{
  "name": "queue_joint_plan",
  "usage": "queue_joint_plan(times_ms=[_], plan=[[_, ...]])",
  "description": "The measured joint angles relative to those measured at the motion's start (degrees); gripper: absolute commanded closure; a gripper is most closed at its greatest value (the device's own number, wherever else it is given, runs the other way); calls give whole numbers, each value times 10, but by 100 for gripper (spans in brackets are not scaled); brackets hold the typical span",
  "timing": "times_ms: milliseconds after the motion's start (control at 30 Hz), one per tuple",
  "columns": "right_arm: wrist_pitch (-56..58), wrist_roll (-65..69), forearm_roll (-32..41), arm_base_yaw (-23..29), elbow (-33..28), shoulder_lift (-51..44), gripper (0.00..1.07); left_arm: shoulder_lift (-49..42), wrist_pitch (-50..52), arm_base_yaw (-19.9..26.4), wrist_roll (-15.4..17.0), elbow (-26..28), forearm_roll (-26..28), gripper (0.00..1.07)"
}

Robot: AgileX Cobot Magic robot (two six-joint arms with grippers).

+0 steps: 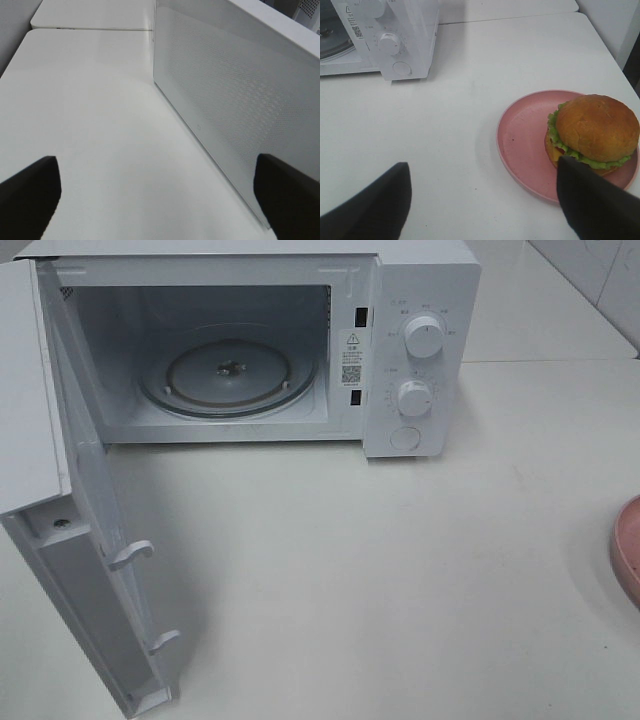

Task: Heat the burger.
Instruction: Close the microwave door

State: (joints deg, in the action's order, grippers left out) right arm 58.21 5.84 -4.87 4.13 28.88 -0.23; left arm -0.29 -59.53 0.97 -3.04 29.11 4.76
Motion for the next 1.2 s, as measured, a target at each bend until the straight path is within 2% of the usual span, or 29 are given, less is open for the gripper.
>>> queue_joint_plan(times_ms=[167, 200, 267, 300, 333, 367, 400, 433, 467, 500, 533, 567, 600, 667, 800, 833, 867, 933, 1033, 1067, 1133, 1200], plan=[[0, 0, 0, 0, 0, 0, 31, 21, 29, 0, 0, 16, 0, 19], [0, 0, 0, 0, 0, 0, 31, 39, 45, 0, 0, 17, -1, 22], [0, 0, 0, 0, 0, 0, 31, 58, 60, 0, 0, 17, -2, 36], [0, 0, 0, 0, 0, 0, 31, 58, 60, 0, 0, 17, -2, 36], [0, 0, 0, 0, 0, 0, 31, 74, 74, 0, 0, 17, -5, 49], [0, 0, 0, 0, 0, 0, 31, 80, 81, 0, 0, 17, -6, 57], [0, 0, 0, 0, 0, 0, 31, 80, 81, 0, 0, 17, -6, 57], [0, 0, 0, 0, 0, 0, 31, 91, 99, 0, 0, 14, -6, 75], [0, 0, 0, 0, 0, 0, 31, 104, 117, 0, 0, 8, -6, 83], [0, 0, 0, 0, 0, 0, 31, 104, 117, 0, 0, 8, -6, 83], [0, 0, 0, 0, 0, 0, 31, 111, 127, 0, 0, 3, -6, 102], [0, 0, 0, 0, 0, 0, 31, 111, 127, 0, 0, 3, -6, 102], [0, 0, 0, 0, 0, 0, 31, 124, 144, 0, 0, -9, -6, 107], [0, 0, 0, 0, 0, 0, 31, 132, 155, 0, 0, -16, -6, 107], [0, 0, 0, 0, 0, 0, 31, 170, 239, 0, 0, -55, -6, 107], [0, 0, 0, 0, 0, 0, 31, 189, 290, 0, 0, -77, -6, 107], [0, 0, 0, 0, 0, 0, 31, 189, 290, 0, 0, -77, -6, 107], [0, 0, 0, 0, 0, 0, 31, 215, 373, 0, 0, -109, 0, 107], [0, 0, 0, 0, 0, 0, 31, 224, 398, 0, 0, -120, 4, 107], [0, 0, 0, 0, 0, 0, 31, 241, 461, 0, 0, -139, 12, 107], [0, 0, 0, 0, 0, 0, 31, 252, 487, 0, 0, -147, 15, 107], [0, 0, 0, 0, 0, 0, 31, 299, 615, -1, 0, -176, 18, 107]])
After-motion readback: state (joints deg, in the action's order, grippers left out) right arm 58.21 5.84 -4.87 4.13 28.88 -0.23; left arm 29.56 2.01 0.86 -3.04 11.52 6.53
